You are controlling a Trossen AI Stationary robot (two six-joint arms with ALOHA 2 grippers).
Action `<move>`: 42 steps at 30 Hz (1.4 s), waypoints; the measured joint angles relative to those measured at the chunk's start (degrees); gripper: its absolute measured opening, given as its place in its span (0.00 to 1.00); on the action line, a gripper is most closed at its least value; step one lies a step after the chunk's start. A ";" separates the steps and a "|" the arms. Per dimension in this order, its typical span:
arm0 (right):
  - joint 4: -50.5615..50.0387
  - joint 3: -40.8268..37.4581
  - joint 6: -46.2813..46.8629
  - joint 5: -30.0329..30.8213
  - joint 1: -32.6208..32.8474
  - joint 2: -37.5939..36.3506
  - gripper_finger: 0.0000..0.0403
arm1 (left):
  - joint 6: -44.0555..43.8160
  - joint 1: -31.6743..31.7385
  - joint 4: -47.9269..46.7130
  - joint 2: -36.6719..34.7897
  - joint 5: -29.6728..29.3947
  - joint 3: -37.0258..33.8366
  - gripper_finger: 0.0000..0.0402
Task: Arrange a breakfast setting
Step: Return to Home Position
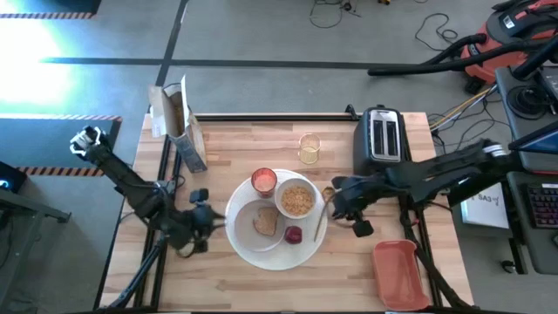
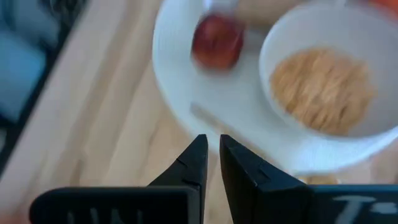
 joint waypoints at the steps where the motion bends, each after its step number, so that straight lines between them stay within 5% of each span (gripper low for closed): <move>1: 4.44 -3.00 1.53 0.59 0.25 -2.65 0.08 | 0.31 -1.84 3.61 -1.33 0.20 -1.96 0.19; 10: 23.99 -22.31 6.93 9.12 3.29 -16.35 0.08 | 11.72 -10.54 35.47 -8.22 1.23 -17.46 0.19; 19: 40.34 -36.89 9.28 16.43 5.37 -19.82 0.08 | 12.52 -10.29 44.11 -8.87 0.92 -25.50 0.19; 27: 61.11 -47.73 10.27 17.08 5.35 -19.38 0.08 | 12.14 -10.27 54.12 -8.86 0.91 -32.54 0.19; 42: 67.17 -54.96 13.74 23.00 5.35 -19.41 0.08 | 10.20 -10.24 56.39 -8.65 -3.52 -37.54 0.19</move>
